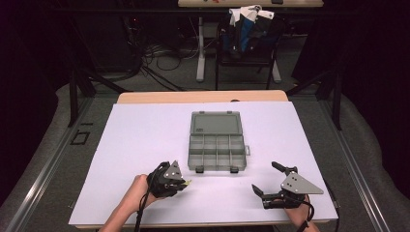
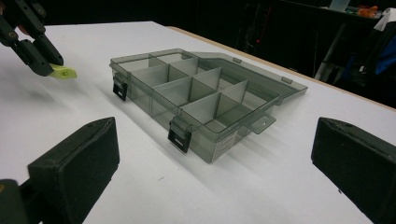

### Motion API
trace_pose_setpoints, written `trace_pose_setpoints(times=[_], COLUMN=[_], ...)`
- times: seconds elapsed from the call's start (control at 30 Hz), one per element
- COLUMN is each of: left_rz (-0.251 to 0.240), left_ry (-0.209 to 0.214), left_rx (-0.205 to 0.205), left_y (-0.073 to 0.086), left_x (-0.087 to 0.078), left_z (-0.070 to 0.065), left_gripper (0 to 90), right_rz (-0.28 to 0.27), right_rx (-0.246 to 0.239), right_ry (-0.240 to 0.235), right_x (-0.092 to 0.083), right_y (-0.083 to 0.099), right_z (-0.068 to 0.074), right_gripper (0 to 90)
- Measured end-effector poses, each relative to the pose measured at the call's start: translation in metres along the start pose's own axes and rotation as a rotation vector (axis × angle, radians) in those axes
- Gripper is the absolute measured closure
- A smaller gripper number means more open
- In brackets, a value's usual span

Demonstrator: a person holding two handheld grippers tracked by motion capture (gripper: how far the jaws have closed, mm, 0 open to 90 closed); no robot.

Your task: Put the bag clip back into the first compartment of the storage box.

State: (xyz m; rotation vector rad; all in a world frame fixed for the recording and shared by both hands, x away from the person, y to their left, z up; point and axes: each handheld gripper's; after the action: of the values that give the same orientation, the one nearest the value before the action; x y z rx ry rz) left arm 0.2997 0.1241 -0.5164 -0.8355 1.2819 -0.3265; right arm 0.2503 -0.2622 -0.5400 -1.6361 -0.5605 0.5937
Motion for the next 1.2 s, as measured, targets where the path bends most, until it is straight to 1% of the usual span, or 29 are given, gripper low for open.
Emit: trace_pose_setpoints(times=[0.07,0.17,0.2,0.23,0.27,0.43,0.73,0.8,0.83,0.87,0.93,0.97,1.13,1.2], left_rz=[-0.001,-0.003,-0.006,-0.007,-0.007,-0.007,-0.01,-0.011,-0.014,-0.013,-0.016,-0.015,-0.024,-0.023], left_ry=[0.005,0.001,-0.006,-0.003,-0.01,-0.013,-0.008,-0.011,-0.011,-0.011,-0.008,-0.011,-0.015,-0.018], left_rx=[0.005,0.009,0.01,0.01,0.011,0.01,0.019,0.022,0.023,0.024,0.024,0.028,0.033,0.036], left_y=[-0.002,-0.004,-0.005,-0.006,-0.006,-0.008,-0.015,-0.017,-0.018,-0.018,-0.02,-0.021,-0.026,-0.028], left_x=[0.001,0.0,0.0,-0.001,-0.001,-0.001,0.001,0.001,0.001,0.0,0.0,0.0,-0.002,-0.002], left_z=[0.0,0.001,0.001,0.002,0.002,0.004,0.008,0.008,0.009,0.009,0.009,0.009,0.012,0.013], left_gripper=[79.8,79.9,79.9,79.9,79.9,79.9,79.9,79.9,79.9,79.9,79.9,79.9,79.9,79.9], right_rz=[0.001,0.0,0.0,0.001,-0.005,0.001,0.001,0.0,-0.01,0.0,-0.007,0.005,0.003,0.001], right_rx=[-0.001,-0.001,-0.001,-0.002,-0.002,-0.001,-0.007,-0.006,-0.002,-0.004,-0.002,-0.003,-0.001,0.001], right_ry=[-0.002,0.0,0.0,-0.001,0.0,-0.002,0.004,0.007,0.001,0.007,0.001,0.001,-0.004,0.0], right_x=[0.0,0.0,0.0,0.0,0.0,0.0,0.0,0.0,0.0,0.0,0.0,0.0,0.0,0.0], right_y=[0.0,0.0,0.0,0.0,0.0,0.0,0.0,0.0,0.0,0.0,0.0,0.0,0.0,0.0], right_z=[0.0,0.0,0.0,0.0,0.0,0.0,0.001,0.001,0.0,0.001,0.0,0.0,0.0,0.0], right_gripper=[0.5,0.5,0.5,0.5,0.5,0.5,0.6,0.6,0.6,0.6,0.6,0.6,0.6,0.6])
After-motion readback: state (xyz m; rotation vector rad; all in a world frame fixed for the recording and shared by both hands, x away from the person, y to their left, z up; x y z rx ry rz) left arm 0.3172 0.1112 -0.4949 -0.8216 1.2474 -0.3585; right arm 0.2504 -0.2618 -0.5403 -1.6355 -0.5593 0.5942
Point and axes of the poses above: each handheld gripper's, and its own axes: x roughly forward along the jaws, y roughly out of its underside, z roughly to its left, and after that the axes turned 11 degrees about -z, right-handed
